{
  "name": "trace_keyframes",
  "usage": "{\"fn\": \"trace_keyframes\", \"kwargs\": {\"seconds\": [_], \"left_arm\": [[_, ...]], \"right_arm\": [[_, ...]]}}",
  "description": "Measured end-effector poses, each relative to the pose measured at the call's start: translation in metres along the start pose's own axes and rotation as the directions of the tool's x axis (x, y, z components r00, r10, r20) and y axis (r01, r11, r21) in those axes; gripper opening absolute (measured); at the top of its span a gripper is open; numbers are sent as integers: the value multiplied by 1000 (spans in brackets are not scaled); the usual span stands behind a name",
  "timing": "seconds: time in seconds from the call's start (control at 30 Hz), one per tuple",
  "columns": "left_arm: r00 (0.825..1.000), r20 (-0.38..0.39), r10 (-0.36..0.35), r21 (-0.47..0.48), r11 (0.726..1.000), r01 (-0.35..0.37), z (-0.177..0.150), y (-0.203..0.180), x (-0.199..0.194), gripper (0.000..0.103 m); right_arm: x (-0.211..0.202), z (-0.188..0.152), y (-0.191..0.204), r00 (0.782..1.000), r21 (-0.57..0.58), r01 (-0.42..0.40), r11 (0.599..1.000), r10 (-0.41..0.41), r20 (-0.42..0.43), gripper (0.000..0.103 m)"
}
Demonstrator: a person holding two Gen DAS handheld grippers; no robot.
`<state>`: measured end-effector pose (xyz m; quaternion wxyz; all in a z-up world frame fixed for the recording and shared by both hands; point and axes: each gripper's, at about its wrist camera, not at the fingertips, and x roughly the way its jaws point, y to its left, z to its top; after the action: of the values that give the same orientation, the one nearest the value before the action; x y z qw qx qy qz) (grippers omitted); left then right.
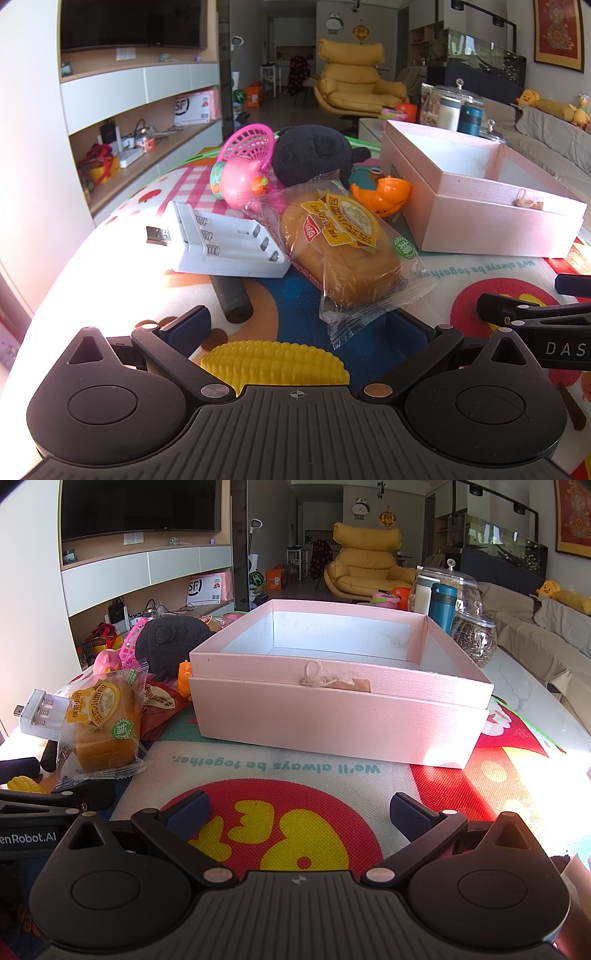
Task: Organize objects
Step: 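Grasp the yellow corn toy with the left tool and lift it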
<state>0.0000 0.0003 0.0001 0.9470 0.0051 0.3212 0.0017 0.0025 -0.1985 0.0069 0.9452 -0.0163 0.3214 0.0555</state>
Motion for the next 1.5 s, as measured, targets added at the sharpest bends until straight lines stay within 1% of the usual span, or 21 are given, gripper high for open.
{"fn": "trace_keyframes", "kwargs": {"seconds": [1.2,1.4,1.5], "left_arm": [[1000,1,8,10,1000,-8,-1,0,-2,103],[1000,1,-10,-2,1000,10,-2,1,-7,103],[999,-5,-45,22,999,45,-4,0,-21,103]], "right_arm": [[0,0,0,1000,-3,1,1000,-1,0,103],[1,-1,-3,1000,-4,-1,1000,1,-1,103],[2,1,-4,1000,-11,-18,1000,18,-4,103]]}}
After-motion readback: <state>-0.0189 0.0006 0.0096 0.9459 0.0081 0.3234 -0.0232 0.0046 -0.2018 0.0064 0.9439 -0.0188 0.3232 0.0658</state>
